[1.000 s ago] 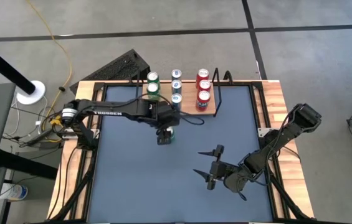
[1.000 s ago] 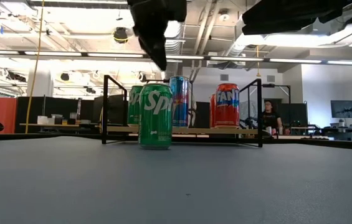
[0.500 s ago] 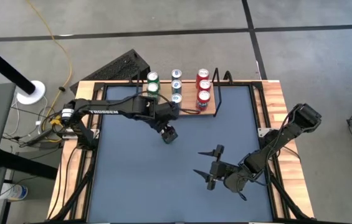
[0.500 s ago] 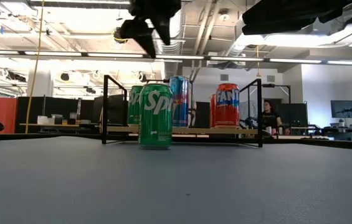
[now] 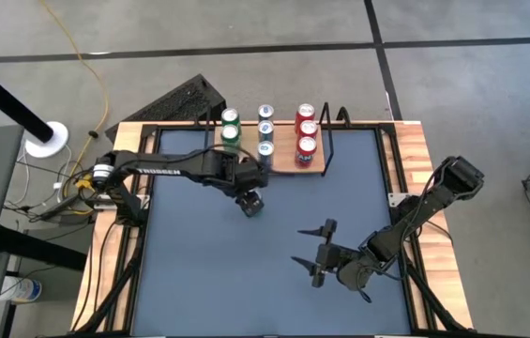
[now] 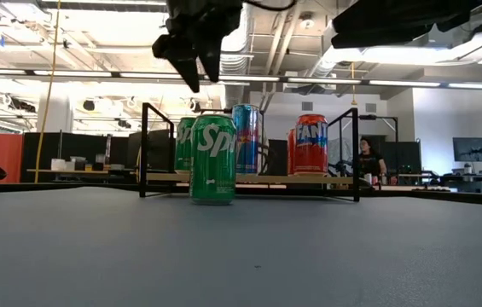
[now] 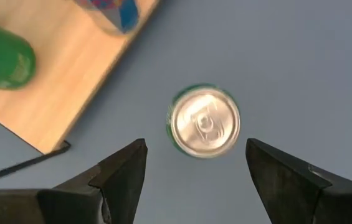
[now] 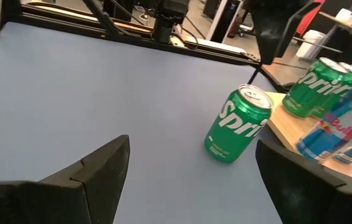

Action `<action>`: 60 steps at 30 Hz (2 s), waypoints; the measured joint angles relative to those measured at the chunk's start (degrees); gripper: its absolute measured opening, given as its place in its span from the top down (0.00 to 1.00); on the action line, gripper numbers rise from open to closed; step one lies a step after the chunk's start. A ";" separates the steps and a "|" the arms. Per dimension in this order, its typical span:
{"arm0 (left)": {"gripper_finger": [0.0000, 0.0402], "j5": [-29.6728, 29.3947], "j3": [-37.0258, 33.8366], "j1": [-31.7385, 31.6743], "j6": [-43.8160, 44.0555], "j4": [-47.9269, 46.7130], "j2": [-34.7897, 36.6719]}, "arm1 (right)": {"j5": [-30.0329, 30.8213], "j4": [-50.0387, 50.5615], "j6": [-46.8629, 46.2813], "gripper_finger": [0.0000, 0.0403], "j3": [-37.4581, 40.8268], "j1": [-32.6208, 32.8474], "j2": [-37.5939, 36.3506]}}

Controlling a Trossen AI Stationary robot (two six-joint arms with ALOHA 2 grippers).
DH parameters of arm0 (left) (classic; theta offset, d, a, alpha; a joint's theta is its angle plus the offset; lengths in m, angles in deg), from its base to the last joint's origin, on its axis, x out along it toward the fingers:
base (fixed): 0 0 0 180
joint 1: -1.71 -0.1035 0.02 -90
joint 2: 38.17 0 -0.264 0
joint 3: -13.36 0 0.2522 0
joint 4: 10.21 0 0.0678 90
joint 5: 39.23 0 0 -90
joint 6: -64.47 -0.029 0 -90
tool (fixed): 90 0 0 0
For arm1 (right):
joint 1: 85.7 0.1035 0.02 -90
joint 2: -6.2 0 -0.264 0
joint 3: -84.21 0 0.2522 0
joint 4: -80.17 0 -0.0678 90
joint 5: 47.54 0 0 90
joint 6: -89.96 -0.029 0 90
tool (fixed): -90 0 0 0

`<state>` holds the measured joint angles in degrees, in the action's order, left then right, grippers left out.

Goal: Place canned beverage on shelf
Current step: Put the green soda can on the shelf aligned with the other green soda cans

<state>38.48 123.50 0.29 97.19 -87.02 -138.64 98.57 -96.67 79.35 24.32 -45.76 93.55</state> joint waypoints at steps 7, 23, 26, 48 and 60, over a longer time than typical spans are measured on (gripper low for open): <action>0.35 1.10 -2.80 0.19 -0.13 0.60 -0.02 | -0.71 -0.07 -0.05 0.15 0.00 0.00 0.00; 0.35 -3.63 -2.82 0.14 -3.60 7.98 -0.02 | -0.73 -0.08 -0.01 0.15 0.00 0.00 0.00; 0.34 -3.12 -2.83 0.14 -3.09 8.57 -0.02 | -0.73 -0.08 0.01 0.15 0.00 0.00 0.00; 0.02 -2.25 -2.84 0.14 -2.62 10.11 -0.02 | -0.75 -0.08 0.03 0.15 0.00 0.00 0.00; 0.01 2.09 -2.84 0.16 -0.30 9.66 -0.02 | -0.75 -0.08 0.03 0.15 0.00 0.00 0.00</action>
<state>40.57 120.66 0.46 96.89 -77.36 -138.66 97.82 -96.75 79.39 24.32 -45.76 93.55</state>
